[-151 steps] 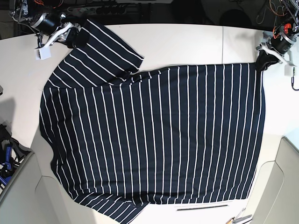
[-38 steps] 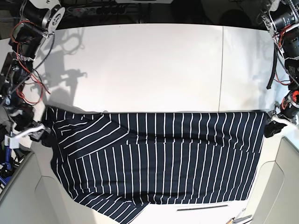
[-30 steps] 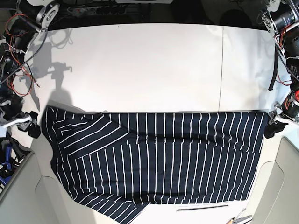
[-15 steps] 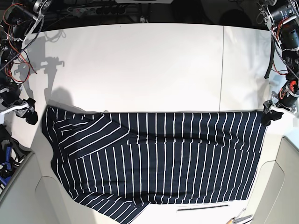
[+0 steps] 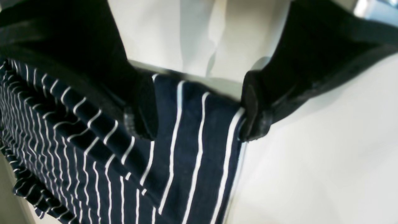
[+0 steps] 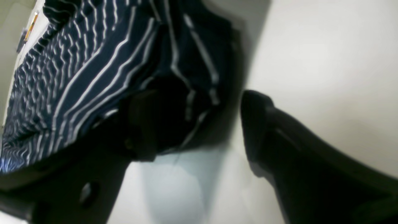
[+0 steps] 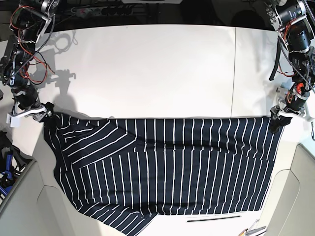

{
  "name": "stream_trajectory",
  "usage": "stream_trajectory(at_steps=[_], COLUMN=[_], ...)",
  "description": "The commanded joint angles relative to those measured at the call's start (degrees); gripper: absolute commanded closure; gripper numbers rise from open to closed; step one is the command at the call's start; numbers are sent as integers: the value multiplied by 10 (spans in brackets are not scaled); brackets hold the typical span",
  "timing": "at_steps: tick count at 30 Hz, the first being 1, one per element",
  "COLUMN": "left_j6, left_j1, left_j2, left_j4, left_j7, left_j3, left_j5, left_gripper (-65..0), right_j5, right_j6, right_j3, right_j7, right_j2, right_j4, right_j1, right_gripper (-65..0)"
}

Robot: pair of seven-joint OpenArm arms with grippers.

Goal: Fold the T-shirt properly
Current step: 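Lower the held edge onto the shirt and release both grippers, then regrasp the folded edge and drag the shirt toward the robot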

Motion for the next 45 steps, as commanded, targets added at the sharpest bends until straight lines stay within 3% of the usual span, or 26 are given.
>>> stream_trajectory(at_steps=[1,14,16,19,21,23,27,32,45], left_j6=[-2,-2,-2,-2,-2,-2,-18,-22,-22], left_j1=[-8,-8,-8,-11,-12,-13,-20,-22,-18], left_j2=[-6,4,4,4,3,1,-3,-17,-49], left_j4=[6,6,6,6,6,6,6,14,14], left_j7=[2,-20,-28,-30,-30,-30,-22,-17,102], left_j3=[-2,29,41,47,47,47,47,47,46], left_j5=[0,0,0,0,0,0,1,-1,-101], left_gripper=[-435,-417,-348,-168,-72,0,0,0,0], right_j5=[-4,-3,-4,-11,-26,-30,-27,-26,23], right_j6=[2,0,0,0,0,3,15,15,15], right_j3=[-3,-49,-49,-49,-49,-48,-48,-38,-7], right_j7=[0,0,0,-1,-1,-1,-5,-58,-105], right_j2=[3,-9,-9,-9,-9,-9,-9,-9,-6], right_j4=[3,0,0,0,0,0,2,18,157], right_j1=[13,54,56,55,55,55,55,54,-34], right_gripper=[-400,-388,-288,-90,0,0,0,0,0])
